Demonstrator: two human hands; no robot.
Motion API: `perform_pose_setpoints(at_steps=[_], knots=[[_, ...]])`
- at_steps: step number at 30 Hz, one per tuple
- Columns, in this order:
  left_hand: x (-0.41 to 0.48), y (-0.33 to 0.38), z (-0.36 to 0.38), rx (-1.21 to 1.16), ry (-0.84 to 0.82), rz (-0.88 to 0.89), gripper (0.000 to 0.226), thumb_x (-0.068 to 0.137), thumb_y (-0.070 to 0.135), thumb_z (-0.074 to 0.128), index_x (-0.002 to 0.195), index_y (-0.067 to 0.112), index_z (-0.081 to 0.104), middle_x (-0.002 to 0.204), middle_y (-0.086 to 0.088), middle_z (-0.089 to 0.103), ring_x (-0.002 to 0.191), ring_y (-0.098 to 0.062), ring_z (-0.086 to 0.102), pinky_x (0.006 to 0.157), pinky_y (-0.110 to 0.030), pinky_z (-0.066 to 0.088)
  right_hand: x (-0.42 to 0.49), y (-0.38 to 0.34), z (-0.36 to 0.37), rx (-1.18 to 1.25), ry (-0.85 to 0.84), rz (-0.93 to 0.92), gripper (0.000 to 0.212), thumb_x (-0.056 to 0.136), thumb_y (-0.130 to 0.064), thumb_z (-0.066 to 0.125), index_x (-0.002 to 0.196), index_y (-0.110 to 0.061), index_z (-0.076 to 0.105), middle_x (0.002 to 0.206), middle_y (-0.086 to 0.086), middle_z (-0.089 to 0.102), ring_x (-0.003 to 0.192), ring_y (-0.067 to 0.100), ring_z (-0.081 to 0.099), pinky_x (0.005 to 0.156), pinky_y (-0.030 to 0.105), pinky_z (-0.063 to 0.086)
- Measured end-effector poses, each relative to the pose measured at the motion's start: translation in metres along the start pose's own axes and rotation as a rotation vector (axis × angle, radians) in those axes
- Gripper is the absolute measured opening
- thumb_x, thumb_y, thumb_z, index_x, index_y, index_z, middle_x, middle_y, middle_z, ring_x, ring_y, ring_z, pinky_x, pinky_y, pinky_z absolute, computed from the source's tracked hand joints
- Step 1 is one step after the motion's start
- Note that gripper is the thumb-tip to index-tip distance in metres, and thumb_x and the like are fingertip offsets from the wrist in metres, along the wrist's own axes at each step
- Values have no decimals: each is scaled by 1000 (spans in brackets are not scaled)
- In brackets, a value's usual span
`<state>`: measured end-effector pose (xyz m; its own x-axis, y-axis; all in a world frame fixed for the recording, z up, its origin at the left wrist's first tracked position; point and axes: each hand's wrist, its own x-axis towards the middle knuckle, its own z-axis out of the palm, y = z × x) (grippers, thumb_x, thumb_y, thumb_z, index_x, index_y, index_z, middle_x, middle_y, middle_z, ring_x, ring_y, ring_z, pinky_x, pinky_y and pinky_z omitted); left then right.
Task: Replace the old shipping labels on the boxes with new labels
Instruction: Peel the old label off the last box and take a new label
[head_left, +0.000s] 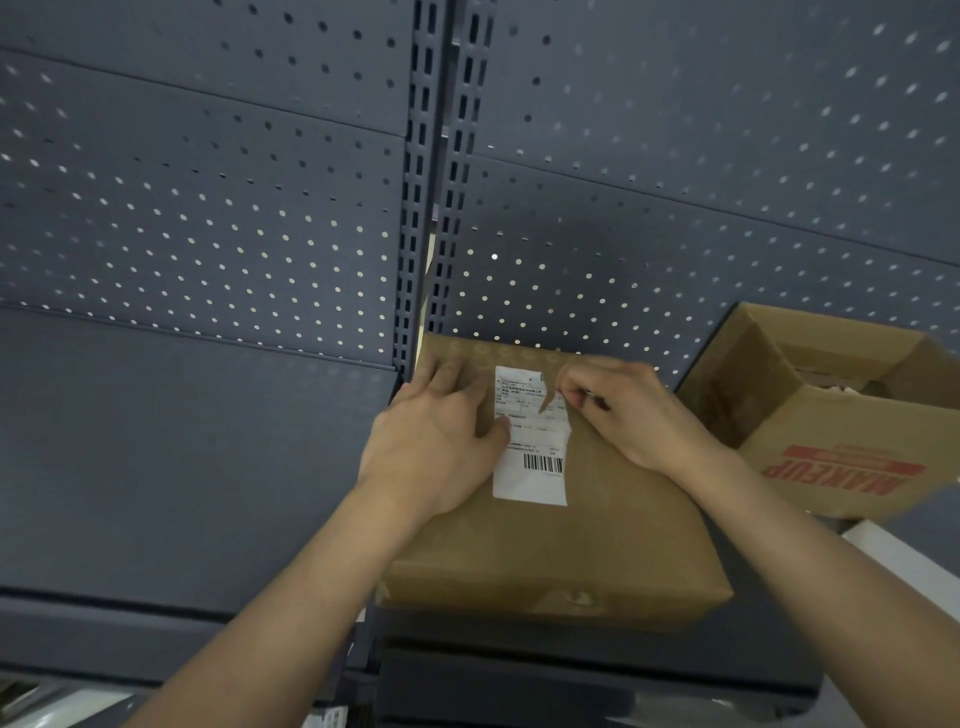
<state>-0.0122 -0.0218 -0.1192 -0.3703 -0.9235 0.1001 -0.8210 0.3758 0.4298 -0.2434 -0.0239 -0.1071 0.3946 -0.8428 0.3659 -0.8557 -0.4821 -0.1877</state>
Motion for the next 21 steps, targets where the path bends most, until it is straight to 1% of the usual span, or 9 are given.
perform_pose_setpoints(at_steps=[2,6,10,13,15,17,19,21], knots=[[0,0,0,5,-4,-5,57,98,52,40,151,32,34,163,7,17,152,-13,0,111,-46,33,0,0,0,-3,-9,-2,40,80,12,53,74,-24,38,76,-4,53,71,15,49,64,23,40],[0,-1,0,11,-9,-10,57,97,53,40,151,33,34,164,8,16,152,-13,0,111,-46,33,1,1,2,2,-2,10,43,79,11,51,74,-29,35,75,-10,48,71,15,49,63,29,43],[-1,-1,0,10,-7,-13,57,97,53,40,150,32,36,164,8,15,152,-12,0,111,-47,33,2,1,4,20,-26,32,44,77,13,47,72,-29,34,75,-12,46,73,14,47,64,28,41],[0,0,0,11,-14,-14,57,98,53,39,150,32,35,164,9,15,152,-12,-1,111,-47,33,-1,3,4,75,-16,86,39,78,14,46,71,-23,39,80,-6,56,79,16,53,70,29,44],[0,0,0,14,-13,-12,58,98,54,39,151,32,35,164,9,15,152,-13,0,112,-46,33,-2,3,3,153,30,160,33,81,12,47,72,-19,44,86,-5,63,86,12,58,74,23,46],[1,-1,0,17,-7,-8,59,98,54,38,152,32,34,164,9,16,152,-13,0,112,-46,33,-1,4,2,171,45,188,33,83,9,48,72,-22,45,89,-7,65,88,8,59,75,21,46],[1,-1,0,12,-6,-11,58,98,54,39,152,33,33,164,9,16,152,-13,0,112,-45,32,1,4,3,138,10,163,35,84,8,48,72,-24,43,89,-5,64,88,13,58,76,27,47],[0,0,-1,10,-7,-12,58,98,53,39,152,34,33,163,10,17,152,-12,0,112,-45,32,1,4,3,79,-4,120,36,82,9,47,74,-26,40,86,-5,60,84,19,56,73,34,48]])
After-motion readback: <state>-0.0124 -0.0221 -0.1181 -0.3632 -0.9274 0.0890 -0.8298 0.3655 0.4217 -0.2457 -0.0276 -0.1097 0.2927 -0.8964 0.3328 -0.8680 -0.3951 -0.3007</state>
